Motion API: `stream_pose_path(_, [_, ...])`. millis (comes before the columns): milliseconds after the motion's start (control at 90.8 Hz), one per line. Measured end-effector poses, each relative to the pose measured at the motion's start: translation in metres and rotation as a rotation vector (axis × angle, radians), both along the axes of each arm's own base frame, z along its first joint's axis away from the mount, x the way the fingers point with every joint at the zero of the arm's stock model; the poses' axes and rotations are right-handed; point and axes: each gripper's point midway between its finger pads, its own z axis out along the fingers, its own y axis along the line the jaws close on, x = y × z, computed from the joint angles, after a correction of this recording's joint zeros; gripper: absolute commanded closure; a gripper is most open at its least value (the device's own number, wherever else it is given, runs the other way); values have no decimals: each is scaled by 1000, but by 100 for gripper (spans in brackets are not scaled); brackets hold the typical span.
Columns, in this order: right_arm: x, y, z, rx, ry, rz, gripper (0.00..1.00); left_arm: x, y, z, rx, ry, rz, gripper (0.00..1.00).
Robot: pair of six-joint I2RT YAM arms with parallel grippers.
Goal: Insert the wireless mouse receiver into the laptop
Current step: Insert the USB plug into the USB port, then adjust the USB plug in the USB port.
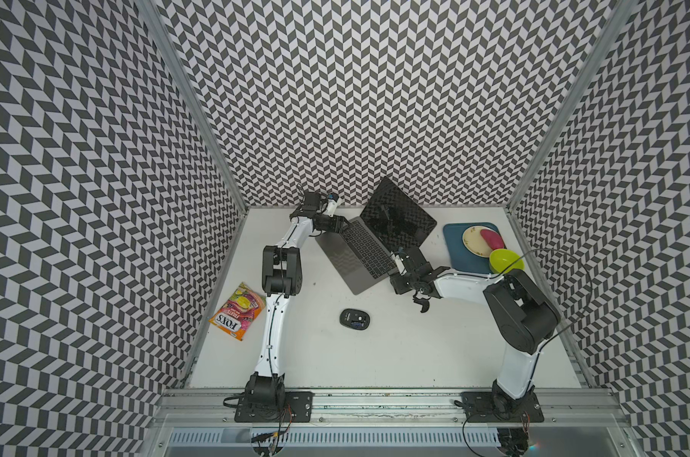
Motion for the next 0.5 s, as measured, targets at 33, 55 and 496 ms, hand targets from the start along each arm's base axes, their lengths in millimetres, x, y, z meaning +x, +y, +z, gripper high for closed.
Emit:
stream_pose_path(33, [-2,0,6,33,6,-18,36,0,0,0,-1,0,1,33])
stream_pose_path(55, [-3,1,10,59,13,-30,35,0,0,0,-1,1,2,33])
stream_pose_path(496, [-13,29,1,373,232,-126,33,0,0,0,-4,2,4,33])
